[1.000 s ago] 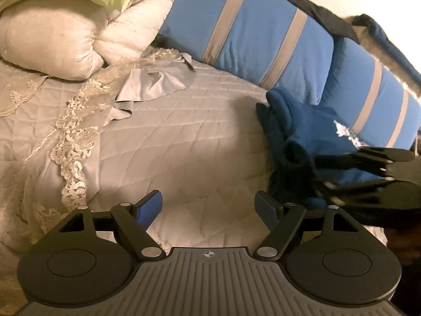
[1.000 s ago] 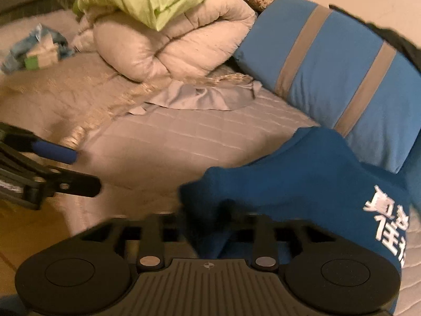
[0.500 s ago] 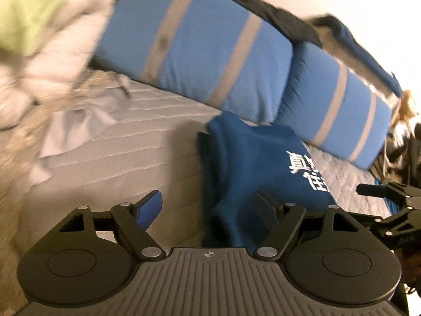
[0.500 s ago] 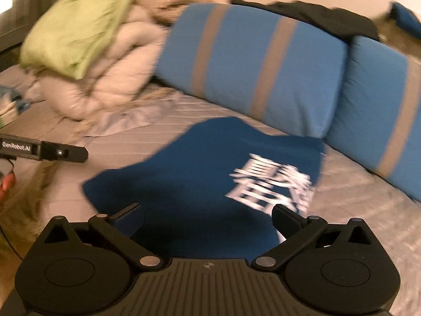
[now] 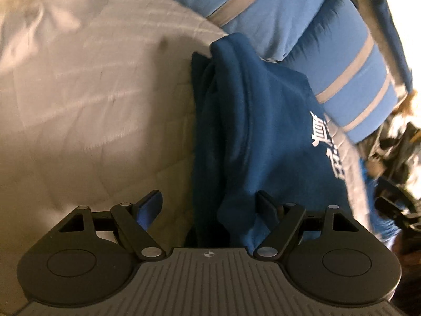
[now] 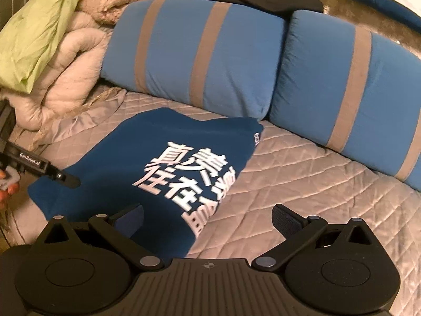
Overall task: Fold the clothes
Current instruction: 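Close the left tool on the folded edge of the dark blue sweatshirt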
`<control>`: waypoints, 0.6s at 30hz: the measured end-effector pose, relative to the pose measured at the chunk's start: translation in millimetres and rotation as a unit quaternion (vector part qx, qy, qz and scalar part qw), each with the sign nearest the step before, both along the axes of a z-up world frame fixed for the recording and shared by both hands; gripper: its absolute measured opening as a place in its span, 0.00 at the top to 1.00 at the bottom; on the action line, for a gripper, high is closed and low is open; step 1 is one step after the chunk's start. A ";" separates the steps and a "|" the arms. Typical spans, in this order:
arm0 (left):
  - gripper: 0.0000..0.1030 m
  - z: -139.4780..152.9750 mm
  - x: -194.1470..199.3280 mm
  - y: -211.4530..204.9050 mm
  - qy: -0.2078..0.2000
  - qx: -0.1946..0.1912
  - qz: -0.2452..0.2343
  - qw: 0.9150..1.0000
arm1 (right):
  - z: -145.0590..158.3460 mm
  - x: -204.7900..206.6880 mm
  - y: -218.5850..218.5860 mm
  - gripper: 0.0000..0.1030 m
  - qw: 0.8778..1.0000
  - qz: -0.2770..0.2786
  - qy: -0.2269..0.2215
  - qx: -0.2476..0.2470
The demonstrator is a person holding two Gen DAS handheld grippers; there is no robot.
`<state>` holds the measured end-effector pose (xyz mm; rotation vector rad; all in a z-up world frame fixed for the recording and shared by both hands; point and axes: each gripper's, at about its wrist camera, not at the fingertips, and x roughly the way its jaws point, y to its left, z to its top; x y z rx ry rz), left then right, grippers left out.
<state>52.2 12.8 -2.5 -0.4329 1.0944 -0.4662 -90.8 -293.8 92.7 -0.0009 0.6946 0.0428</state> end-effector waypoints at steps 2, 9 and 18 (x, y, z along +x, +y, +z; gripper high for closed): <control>0.23 -5.3 -0.8 5.4 0.005 -0.023 0.004 1.000 | 1.4 2.5 -8.7 0.00 1.000 -0.007 0.000 0.012; 0.23 -11.3 4.6 11.4 0.026 -0.069 -0.002 0.997 | 0.2 9.2 -25.3 0.00 0.999 -0.022 0.003 0.043; 0.25 -38.7 12.6 20.9 0.080 -0.196 -0.029 0.977 | -6.8 9.7 -34.0 0.00 0.998 -0.027 0.013 0.059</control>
